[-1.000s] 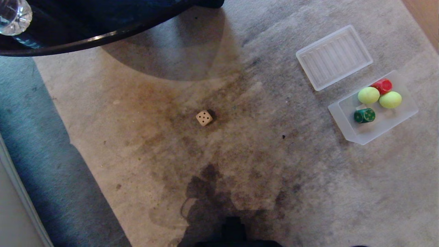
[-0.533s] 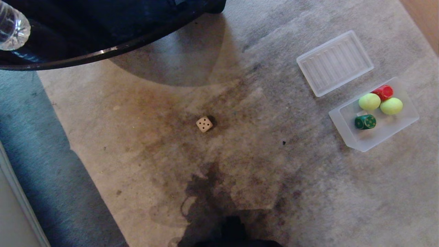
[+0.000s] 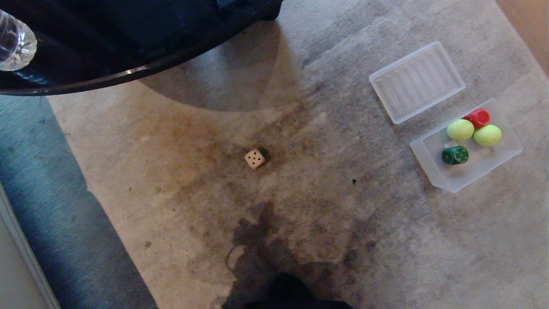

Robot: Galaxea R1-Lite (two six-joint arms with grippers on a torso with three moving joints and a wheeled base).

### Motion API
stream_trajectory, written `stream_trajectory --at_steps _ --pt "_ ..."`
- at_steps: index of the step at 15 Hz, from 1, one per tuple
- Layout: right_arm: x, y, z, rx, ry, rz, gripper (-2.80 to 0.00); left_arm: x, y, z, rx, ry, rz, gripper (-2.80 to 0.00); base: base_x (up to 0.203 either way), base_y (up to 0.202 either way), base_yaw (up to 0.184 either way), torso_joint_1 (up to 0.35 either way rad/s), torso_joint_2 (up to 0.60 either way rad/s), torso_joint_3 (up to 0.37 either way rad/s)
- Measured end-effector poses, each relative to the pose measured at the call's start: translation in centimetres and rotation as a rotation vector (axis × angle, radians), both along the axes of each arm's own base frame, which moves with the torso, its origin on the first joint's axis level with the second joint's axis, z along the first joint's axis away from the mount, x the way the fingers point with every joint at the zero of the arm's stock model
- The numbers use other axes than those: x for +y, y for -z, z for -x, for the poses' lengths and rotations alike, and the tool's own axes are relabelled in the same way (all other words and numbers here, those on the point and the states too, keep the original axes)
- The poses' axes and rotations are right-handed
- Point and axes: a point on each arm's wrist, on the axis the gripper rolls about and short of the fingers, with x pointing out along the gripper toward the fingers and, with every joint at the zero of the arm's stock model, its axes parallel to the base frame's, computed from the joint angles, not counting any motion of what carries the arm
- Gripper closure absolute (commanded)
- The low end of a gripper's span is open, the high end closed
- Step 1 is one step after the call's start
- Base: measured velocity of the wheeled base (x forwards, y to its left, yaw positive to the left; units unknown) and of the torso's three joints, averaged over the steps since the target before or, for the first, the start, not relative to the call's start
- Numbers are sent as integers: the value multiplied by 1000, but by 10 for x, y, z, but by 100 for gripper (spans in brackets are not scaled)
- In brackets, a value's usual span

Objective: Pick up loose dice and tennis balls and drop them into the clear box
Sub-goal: Pick up toys out of the box

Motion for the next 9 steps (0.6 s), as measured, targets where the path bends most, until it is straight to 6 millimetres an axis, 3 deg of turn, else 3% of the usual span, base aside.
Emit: stream_trajectory --at_steps 2,9 --pt "0 0 0 0 -1 -1 0 0 0 0 0 0 1 0 3 -1 49 1 1 1" --pt "0 0 0 1 0 0 0 0 0 0 0 0 0 0 0 -7 162 2 3 1"
